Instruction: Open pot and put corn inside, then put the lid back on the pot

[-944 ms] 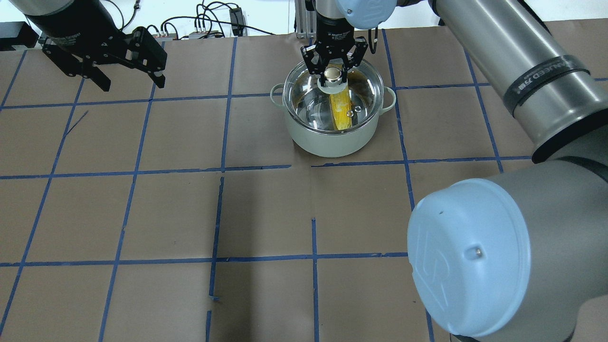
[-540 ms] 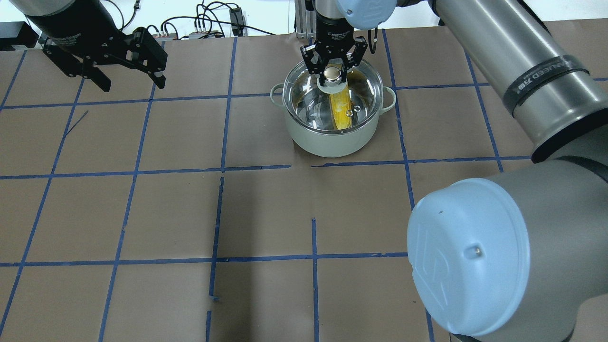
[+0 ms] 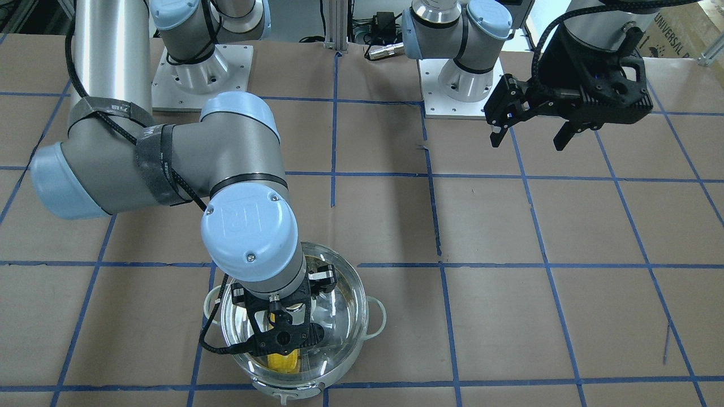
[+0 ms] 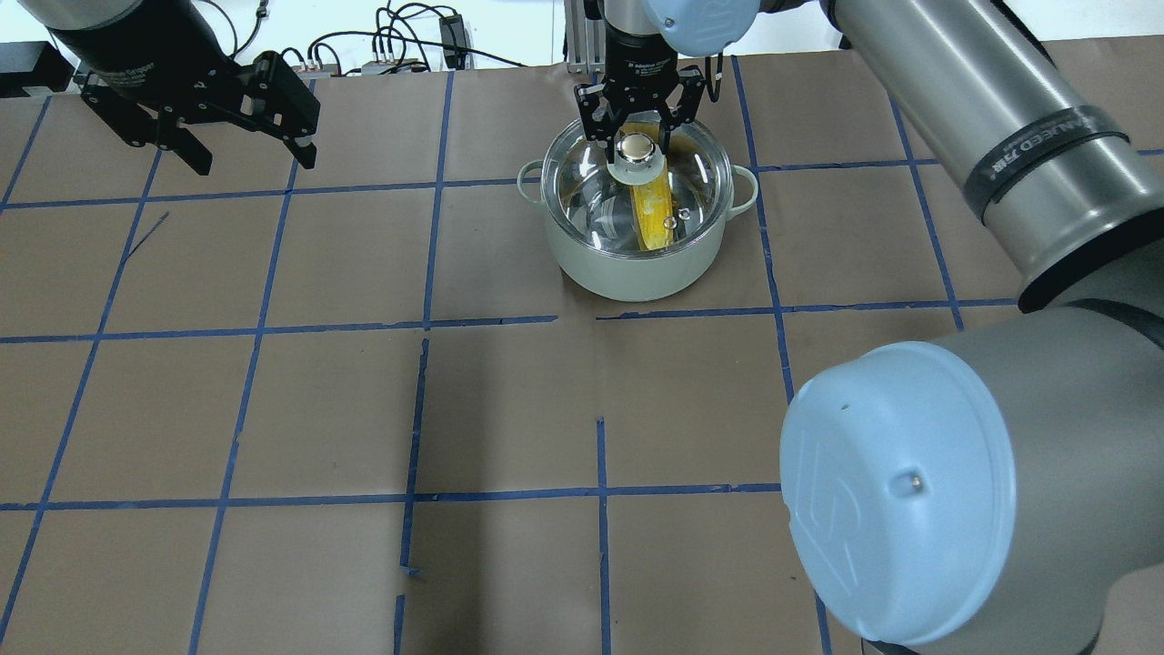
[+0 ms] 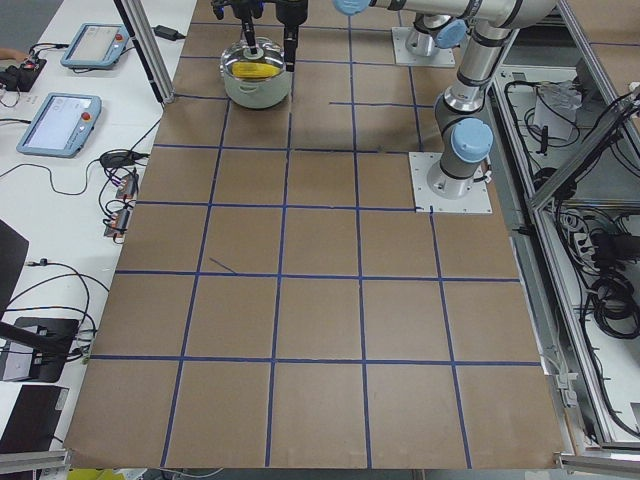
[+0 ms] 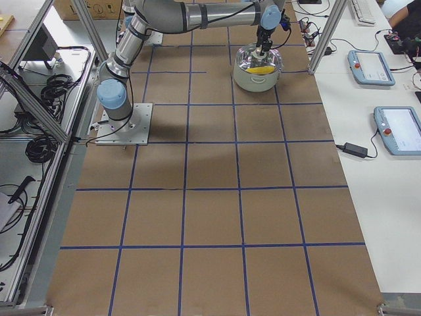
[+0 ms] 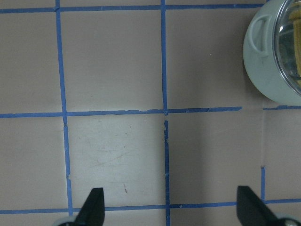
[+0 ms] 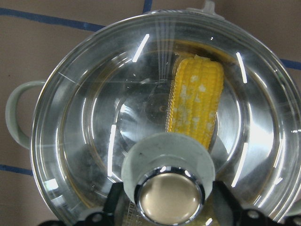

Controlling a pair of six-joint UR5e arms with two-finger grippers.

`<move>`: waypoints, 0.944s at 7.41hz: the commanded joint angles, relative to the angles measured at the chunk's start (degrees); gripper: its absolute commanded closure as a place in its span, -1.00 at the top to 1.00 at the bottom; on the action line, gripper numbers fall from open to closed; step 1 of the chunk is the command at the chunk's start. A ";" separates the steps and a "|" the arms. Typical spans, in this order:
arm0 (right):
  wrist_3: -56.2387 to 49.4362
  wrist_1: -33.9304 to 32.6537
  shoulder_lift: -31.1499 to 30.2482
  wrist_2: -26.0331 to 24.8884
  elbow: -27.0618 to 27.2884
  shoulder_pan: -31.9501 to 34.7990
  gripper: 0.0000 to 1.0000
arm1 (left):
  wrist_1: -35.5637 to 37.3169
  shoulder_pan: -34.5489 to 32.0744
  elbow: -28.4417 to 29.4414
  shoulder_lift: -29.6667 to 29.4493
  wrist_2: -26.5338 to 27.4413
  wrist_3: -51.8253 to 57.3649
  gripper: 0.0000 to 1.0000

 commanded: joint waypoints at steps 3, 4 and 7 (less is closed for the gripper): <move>-0.11 0.02 -0.09 -0.82 -0.08 0.00 0.49 | 0.00 0.00 0.09 0.00 0.00 0.00 1.00; -0.45 -0.15 -0.09 -0.83 -0.25 -0.09 0.53 | -0.09 0.00 0.18 0.09 0.17 0.00 1.00; -0.46 0.80 -0.09 -1.44 -0.87 -0.35 1.00 | -2.54 0.00 0.88 0.53 5.52 -0.61 1.00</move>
